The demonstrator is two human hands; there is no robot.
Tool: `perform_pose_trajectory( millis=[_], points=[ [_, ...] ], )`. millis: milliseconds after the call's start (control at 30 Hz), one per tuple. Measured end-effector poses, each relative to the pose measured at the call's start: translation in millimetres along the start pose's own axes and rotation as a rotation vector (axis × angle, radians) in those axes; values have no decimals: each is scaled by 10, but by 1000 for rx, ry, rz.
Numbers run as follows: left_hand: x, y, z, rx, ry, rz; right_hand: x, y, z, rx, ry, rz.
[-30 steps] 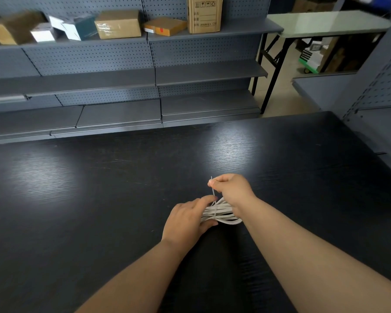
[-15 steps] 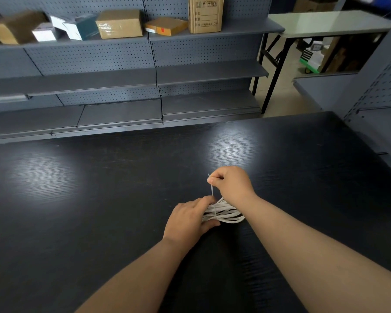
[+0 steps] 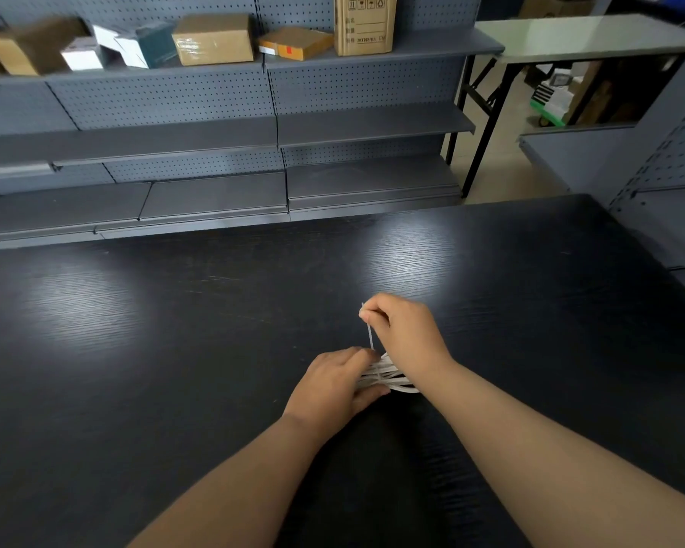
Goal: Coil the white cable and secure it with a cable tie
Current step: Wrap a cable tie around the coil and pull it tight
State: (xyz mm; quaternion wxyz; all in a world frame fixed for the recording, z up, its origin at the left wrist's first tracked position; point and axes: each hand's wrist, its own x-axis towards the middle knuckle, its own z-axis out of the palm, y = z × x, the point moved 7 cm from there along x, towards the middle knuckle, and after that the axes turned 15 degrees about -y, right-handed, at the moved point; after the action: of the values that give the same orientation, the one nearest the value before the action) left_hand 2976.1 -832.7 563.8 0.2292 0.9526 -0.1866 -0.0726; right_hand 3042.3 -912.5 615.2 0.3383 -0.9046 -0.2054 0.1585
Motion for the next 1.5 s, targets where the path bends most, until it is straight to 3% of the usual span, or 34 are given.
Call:
perform_pose_trajectory(
  millis=[200, 667, 867, 1300, 1500],
  points=[
    [-26, 9, -15, -3, 26, 15, 13, 37, 39, 83, -89, 37],
    [-18, 27, 43, 95, 60, 16, -214, -67, -98, 58, 181, -137],
    [2, 34, 65, 111, 41, 27, -298, -87, -81, 9, 218, -185],
    [-114, 83, 34, 235, 25, -20, -296, 20, 64, 101, 66, -7],
    [-99, 41, 64, 128, -1, -34, -282, 28, 43, 115, 71, 30]
  ],
)
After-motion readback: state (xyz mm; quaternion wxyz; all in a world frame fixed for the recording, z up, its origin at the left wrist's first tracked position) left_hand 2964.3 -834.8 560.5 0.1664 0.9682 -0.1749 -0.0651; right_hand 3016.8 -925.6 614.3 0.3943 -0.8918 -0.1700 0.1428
